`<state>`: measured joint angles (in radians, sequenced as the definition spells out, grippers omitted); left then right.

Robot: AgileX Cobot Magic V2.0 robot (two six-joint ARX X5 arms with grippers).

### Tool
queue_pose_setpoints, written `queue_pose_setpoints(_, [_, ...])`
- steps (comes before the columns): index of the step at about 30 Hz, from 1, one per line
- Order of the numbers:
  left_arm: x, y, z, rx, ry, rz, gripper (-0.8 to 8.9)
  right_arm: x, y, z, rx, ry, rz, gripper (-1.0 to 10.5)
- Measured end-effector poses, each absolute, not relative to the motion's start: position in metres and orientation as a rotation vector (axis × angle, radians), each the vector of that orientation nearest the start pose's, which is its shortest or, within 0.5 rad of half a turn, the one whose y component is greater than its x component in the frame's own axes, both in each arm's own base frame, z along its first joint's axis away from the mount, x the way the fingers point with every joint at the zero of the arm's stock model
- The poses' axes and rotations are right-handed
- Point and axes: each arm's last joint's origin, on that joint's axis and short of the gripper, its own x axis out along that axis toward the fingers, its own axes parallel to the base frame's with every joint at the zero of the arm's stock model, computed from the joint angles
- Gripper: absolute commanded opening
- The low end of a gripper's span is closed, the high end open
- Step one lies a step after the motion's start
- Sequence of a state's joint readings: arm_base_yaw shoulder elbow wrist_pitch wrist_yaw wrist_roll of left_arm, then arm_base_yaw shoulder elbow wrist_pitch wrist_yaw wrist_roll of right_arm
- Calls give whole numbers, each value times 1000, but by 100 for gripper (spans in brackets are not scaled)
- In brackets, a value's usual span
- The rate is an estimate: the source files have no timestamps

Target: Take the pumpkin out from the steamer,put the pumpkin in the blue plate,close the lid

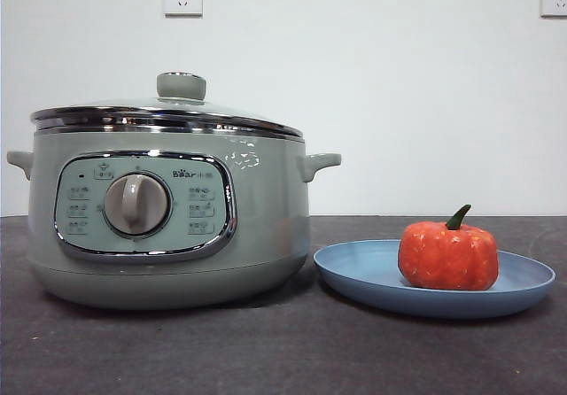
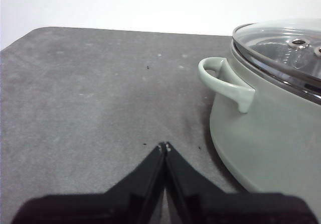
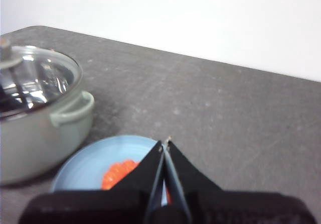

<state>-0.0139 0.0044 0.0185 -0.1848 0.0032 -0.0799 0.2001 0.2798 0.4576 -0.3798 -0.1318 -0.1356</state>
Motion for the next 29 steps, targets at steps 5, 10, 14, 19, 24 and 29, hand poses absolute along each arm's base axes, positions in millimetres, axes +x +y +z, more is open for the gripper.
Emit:
queue_pose_setpoints(5, [95,-1,152,-79,171,-10,-3,90,15,214,-127,197,271,-17])
queue_pose_setpoints(10, [95,-1,152,-79,172,-10,-3,90,14,180,-94,199,251,-17])
queue_pose_setpoints(14, [95,-1,152,-79,171,-10,-3,91,14,161,-67,200,245,-17])
queue_pose_setpoints(19, [95,-1,152,-79,172,-10,-3,92,14,154,-24,218,241,-17])
queue_pose_setpoints(24, [95,-1,152,-79,171,-10,-3,93,14,153,-10,234,239,-17])
queue_pose_setpoints(29, [95,-1,152,-79,172,-10,-3,93,14,153,-9,234,239,-17])
